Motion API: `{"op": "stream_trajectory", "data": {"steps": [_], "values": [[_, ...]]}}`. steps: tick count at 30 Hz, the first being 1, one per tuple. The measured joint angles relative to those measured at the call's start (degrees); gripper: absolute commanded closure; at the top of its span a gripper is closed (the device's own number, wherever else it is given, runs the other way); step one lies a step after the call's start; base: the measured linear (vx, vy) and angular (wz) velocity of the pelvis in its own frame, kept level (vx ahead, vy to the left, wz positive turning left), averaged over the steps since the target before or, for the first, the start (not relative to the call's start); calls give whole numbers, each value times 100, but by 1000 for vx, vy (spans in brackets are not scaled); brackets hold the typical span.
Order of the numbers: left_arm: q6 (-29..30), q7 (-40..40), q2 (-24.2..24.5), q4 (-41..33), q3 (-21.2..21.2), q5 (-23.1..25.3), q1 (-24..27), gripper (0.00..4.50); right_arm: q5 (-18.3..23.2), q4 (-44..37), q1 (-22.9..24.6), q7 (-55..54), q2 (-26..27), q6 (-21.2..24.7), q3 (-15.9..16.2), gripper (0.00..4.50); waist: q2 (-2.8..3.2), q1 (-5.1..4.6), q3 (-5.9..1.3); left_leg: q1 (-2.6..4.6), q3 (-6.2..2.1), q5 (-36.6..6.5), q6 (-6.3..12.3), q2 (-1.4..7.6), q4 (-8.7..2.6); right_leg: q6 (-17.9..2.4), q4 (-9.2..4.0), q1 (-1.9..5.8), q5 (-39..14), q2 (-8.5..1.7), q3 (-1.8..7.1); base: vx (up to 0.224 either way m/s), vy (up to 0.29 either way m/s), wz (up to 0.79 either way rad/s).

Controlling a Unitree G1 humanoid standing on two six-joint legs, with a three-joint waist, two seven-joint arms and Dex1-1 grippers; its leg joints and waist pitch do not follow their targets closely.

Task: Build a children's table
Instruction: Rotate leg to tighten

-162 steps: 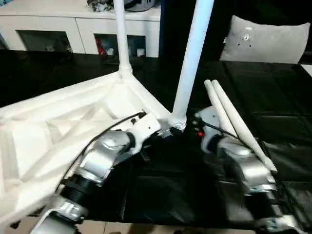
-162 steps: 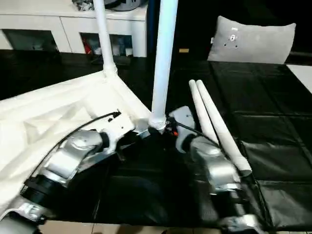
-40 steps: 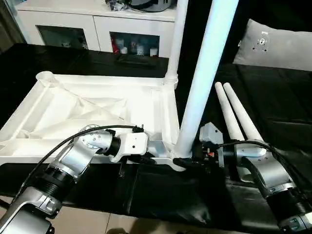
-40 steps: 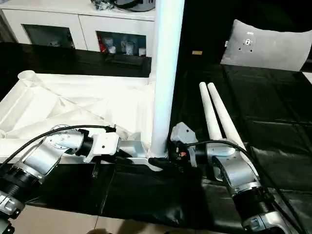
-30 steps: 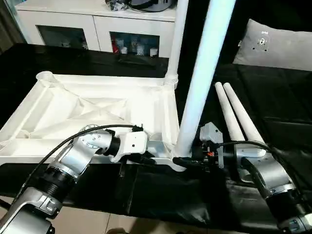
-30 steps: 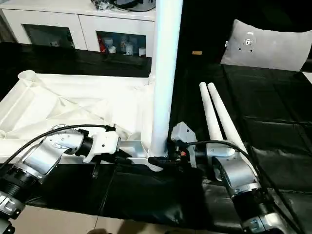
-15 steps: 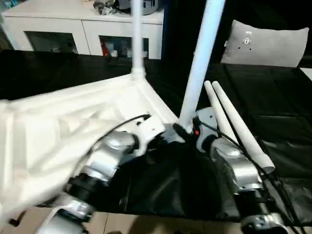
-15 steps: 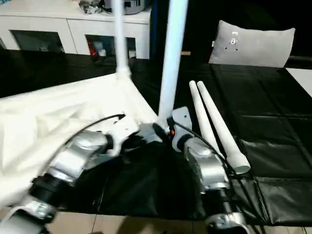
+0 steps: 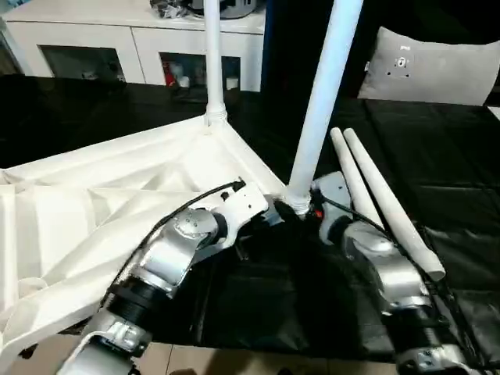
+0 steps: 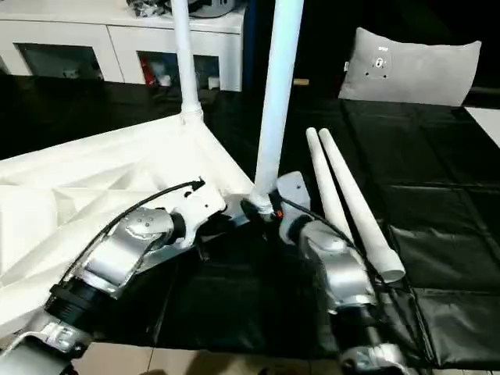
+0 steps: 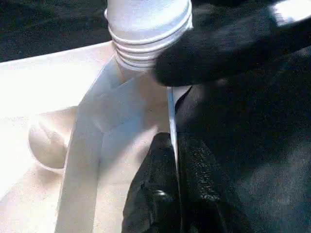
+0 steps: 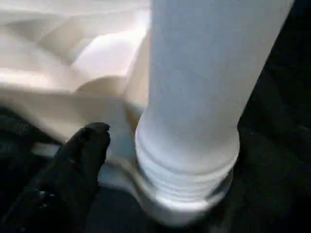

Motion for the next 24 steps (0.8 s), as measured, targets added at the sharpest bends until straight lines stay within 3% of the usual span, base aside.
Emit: {"op": "stream_trajectory", "data": {"steps": [9,15,19,24], "values": [[-1056,-1081,807,168,-117,-172,27,450,246,-28,-38,1614,-811,-484,155,2,-2,33,1,-1,-8,1,0,2,3,-2,0,6,1,-1,-10,0,0,0],[-1518,-1686,1070,153,-250,-288,80,450,319,-24,-80,2131,-1018,-600,297,2,-3,170,1,0,-8,1,0,2,3,-26,1,9,14,-2,-11,0,0,0],[-1784,-2119,1313,124,-316,-391,109,450,318,-24,-107,2556,-1255,-694,476,2,-7,197,1,0,-8,1,0,4,4,-25,0,12,13,-3,-13,0,0,0],[-2042,-2456,1410,181,-354,-444,96,450,327,-18,-114,3009,-1323,-696,586,45,-13,201,2,0,-8,1,0,3,5,-25,1,15,13,-5,-13,0,0,0]]}}
